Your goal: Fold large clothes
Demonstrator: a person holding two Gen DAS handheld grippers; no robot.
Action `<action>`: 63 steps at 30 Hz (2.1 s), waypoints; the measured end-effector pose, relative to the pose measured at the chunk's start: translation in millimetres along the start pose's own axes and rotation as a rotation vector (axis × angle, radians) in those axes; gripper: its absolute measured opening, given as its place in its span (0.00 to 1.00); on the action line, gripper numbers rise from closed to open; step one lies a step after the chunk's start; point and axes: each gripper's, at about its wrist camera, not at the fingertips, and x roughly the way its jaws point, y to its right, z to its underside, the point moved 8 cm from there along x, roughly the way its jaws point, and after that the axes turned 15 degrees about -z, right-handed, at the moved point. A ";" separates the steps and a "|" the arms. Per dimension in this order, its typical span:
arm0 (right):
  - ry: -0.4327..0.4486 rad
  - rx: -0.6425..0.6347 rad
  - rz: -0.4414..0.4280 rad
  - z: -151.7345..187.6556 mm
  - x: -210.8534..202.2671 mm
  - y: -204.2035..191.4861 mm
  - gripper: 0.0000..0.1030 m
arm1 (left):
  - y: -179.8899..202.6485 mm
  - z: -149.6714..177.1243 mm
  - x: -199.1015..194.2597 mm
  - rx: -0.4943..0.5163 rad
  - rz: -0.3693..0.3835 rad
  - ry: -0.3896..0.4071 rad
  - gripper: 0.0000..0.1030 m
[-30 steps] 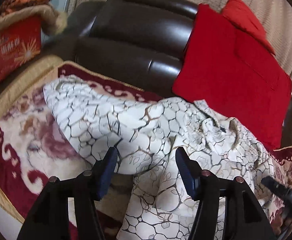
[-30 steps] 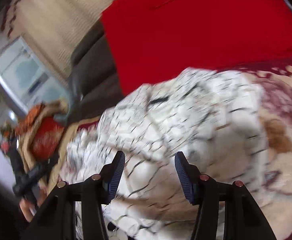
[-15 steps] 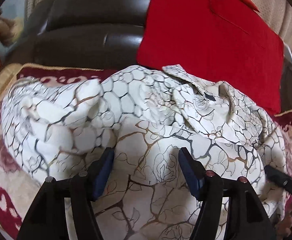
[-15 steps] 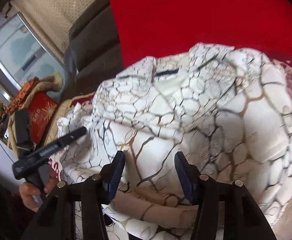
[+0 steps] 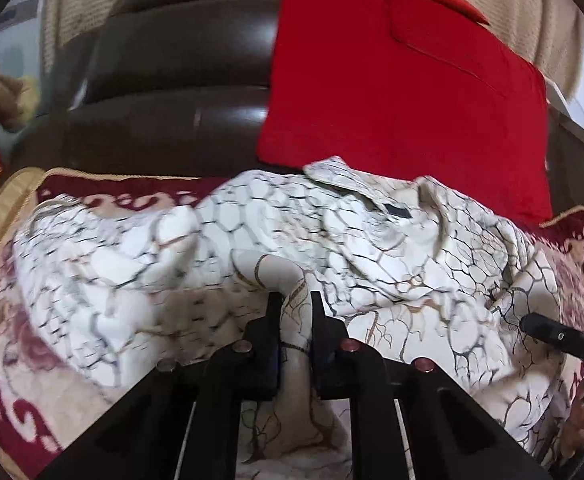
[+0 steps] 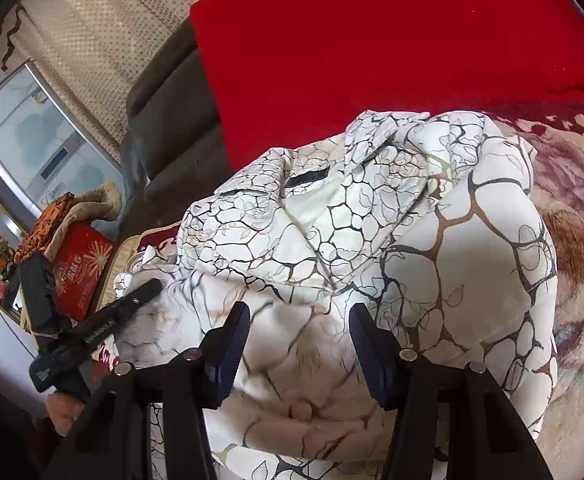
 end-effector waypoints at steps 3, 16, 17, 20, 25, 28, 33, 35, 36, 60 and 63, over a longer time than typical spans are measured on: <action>-0.011 -0.001 0.006 1.9 3.8 0.8 0.55 | -4.1 5.0 -3.7 0.019 -0.003 -0.022 0.14; -0.009 -0.021 -0.008 2.5 6.9 -6.0 0.55 | -107.5 -8.3 -16.9 -0.249 -0.186 0.044 0.74; -0.018 -0.038 -0.020 4.0 8.2 -10.8 0.55 | -126.5 -5.7 -14.2 -0.320 -0.201 0.027 0.74; -0.095 -0.059 -0.010 14.7 25.2 -14.5 0.55 | -177.4 5.8 -4.8 -0.506 -0.228 -0.015 0.74; -0.192 -0.049 0.073 27.8 46.3 -1.0 0.55 | -225.7 27.2 27.9 -0.667 -0.220 -0.115 0.74; -0.187 -0.039 0.069 27.6 46.3 0.0 0.55 | -242.9 34.5 49.4 -0.779 -0.153 -0.155 0.74; -0.192 -0.066 0.082 29.5 47.4 -0.9 0.55 | -253.5 31.4 72.2 -0.931 0.015 -0.174 0.74; -0.196 -0.076 0.087 30.8 50.1 -0.6 0.55 | -250.8 24.6 80.4 -0.946 0.083 -0.181 0.75; -0.198 -0.078 0.088 30.9 50.3 -0.5 0.55 | -249.9 21.4 87.4 -0.952 0.120 -0.191 0.75; 0.034 0.063 0.012 -2.8 -1.7 12.8 0.55 | 36.3 -38.6 -46.6 0.221 0.023 0.281 0.05; 0.080 0.114 0.001 -8.9 -16.7 22.5 0.55 | 101.6 17.2 -20.2 0.483 -0.028 0.183 0.26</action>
